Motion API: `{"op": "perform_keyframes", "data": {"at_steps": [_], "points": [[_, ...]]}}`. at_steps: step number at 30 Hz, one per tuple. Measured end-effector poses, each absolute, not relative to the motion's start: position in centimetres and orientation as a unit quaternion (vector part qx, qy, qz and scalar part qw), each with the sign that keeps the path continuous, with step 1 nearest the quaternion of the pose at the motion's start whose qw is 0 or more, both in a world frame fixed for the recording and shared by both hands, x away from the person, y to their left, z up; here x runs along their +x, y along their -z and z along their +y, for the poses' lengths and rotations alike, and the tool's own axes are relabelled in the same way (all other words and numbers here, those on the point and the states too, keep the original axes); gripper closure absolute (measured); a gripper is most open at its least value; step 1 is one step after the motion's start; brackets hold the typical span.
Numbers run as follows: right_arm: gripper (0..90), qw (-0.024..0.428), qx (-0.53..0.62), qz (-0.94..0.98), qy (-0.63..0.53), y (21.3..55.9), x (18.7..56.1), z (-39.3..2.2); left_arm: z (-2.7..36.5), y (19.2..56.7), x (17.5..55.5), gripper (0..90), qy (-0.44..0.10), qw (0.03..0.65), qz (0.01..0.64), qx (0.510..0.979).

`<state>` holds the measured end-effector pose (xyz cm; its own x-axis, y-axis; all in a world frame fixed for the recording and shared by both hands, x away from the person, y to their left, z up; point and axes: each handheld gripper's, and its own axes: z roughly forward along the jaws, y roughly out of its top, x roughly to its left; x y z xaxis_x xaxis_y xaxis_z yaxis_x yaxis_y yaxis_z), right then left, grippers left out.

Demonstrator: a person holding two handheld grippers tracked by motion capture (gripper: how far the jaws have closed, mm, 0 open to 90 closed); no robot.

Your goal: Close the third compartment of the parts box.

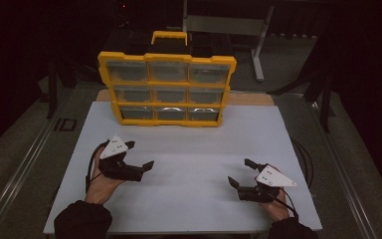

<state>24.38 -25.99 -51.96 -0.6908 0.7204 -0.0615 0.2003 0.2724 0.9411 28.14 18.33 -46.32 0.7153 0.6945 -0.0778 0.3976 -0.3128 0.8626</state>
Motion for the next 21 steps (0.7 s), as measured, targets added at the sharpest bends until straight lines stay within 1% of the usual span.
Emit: {"op": "perform_keyframes", "data": {"at_steps": [2,4,10,15,21], "points": [[15.2,0.248,0.307,0.755,-0.523,51.9,24.4,-26.0,18.6,46.7,27.7,2.4,-0.165,0.470,0.347,0.795],[15.2,0.248,0.309,0.753,-0.526,51.9,24.4,-26.1,18.9,47.1,27.0,1.6,-0.171,0.477,0.347,0.789],[14.3,0.241,0.311,0.748,-0.535,52.0,24.5,-26.1,20.1,48.3,26.0,0.0,-0.161,0.482,0.337,0.793],[12.9,0.247,0.321,0.743,-0.533,52.0,24.6,-26.1,21.1,48.8,25.4,0.0,-0.166,0.494,0.347,0.780],[11.5,0.250,0.326,0.739,-0.534,52.0,24.7,-26.3,21.9,49.2,24.7,0.0,-0.186,0.493,0.367,0.767]]}}
